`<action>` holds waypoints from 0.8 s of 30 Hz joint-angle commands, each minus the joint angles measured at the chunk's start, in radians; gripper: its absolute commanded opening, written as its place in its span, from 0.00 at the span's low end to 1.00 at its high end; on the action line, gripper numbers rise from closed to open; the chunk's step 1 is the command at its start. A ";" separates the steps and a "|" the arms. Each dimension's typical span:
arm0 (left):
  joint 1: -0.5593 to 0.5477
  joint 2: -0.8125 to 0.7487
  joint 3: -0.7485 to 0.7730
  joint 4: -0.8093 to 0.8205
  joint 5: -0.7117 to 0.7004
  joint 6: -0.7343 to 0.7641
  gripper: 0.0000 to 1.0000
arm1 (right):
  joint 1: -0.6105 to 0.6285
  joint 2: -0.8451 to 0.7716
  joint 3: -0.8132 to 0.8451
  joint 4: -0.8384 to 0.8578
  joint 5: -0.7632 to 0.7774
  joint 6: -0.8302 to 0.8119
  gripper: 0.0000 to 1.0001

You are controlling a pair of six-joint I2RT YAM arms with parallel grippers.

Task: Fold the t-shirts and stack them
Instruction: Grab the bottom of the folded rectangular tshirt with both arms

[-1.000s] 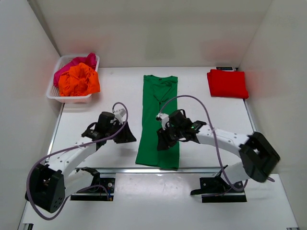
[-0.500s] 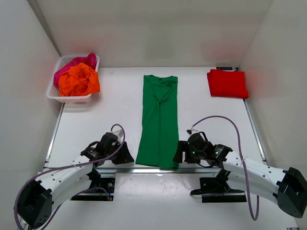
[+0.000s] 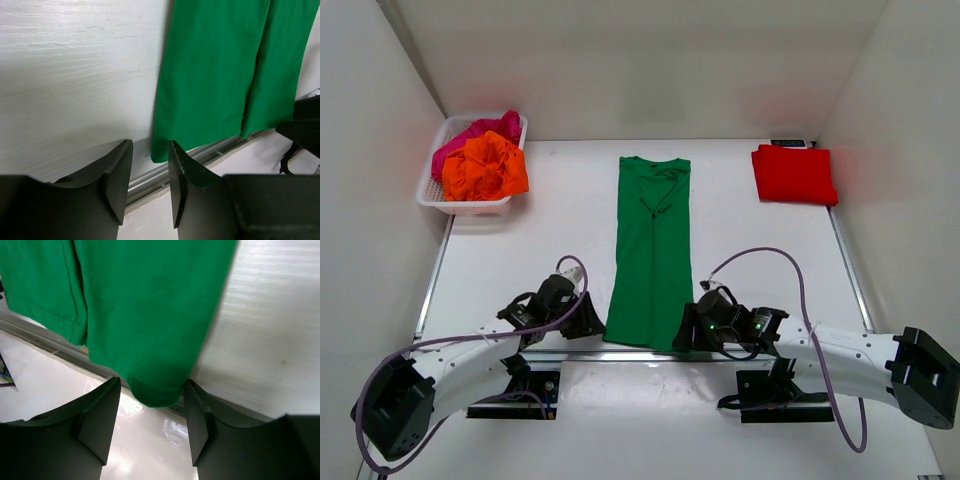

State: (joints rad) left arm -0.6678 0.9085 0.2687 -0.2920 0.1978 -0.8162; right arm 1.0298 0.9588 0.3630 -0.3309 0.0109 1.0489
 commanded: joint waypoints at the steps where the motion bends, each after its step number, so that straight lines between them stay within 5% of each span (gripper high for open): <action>1: -0.030 0.027 0.007 0.002 -0.047 -0.021 0.45 | 0.018 0.018 -0.004 -0.026 0.032 0.049 0.51; 5: -0.082 0.055 0.009 0.030 -0.060 -0.060 0.46 | 0.029 0.008 -0.036 -0.014 0.032 0.077 0.48; 10: -0.110 0.098 0.024 0.040 -0.060 -0.067 0.38 | 0.015 0.000 -0.038 -0.011 0.029 0.071 0.22; 13: -0.110 0.092 0.047 0.019 -0.058 -0.064 0.12 | -0.011 -0.018 -0.045 -0.013 0.023 0.036 0.02; 15: -0.102 0.084 0.082 -0.015 -0.052 -0.058 0.00 | -0.033 -0.017 -0.023 -0.005 0.004 -0.018 0.00; 19: -0.113 0.124 0.174 -0.094 -0.034 -0.026 0.00 | -0.065 0.015 0.085 -0.065 -0.054 -0.157 0.00; 24: -0.087 0.220 0.338 -0.136 -0.015 0.049 0.00 | -0.259 0.058 0.210 -0.078 -0.258 -0.375 0.00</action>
State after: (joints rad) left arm -0.7712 1.1076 0.5209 -0.3870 0.1722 -0.8265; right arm 0.8474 1.0031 0.4904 -0.4072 -0.1375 0.8402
